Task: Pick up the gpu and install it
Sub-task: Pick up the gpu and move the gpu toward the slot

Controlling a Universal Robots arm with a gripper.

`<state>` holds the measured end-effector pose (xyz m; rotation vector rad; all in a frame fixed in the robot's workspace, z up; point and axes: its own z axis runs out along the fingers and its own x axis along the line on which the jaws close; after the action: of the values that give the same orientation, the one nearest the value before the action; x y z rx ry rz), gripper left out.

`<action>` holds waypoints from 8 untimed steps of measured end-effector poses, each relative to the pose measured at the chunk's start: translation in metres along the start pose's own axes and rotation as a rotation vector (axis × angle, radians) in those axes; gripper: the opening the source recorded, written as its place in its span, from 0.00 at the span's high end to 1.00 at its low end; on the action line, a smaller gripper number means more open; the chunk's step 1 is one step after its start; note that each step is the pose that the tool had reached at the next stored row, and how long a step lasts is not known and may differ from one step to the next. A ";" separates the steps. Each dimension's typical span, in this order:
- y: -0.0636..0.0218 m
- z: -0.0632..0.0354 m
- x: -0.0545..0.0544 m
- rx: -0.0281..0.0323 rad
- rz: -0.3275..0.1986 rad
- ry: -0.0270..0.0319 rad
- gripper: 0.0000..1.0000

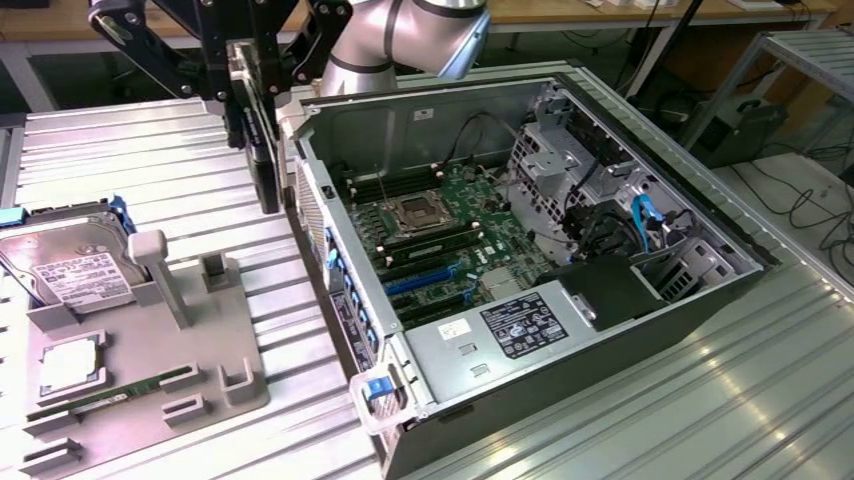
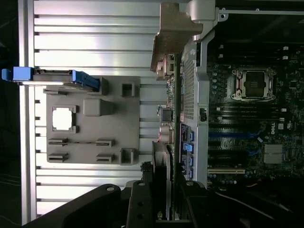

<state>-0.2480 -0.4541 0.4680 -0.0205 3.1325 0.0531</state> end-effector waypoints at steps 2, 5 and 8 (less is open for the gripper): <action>0.0000 0.0000 -0.002 0.0000 0.000 0.0000 0.73; -0.0001 0.0001 -0.005 0.0000 0.000 0.0000 0.73; -0.0001 0.0001 -0.008 0.0000 0.000 0.0000 0.73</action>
<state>-0.2400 -0.4541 0.4680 -0.0204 3.1324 0.0532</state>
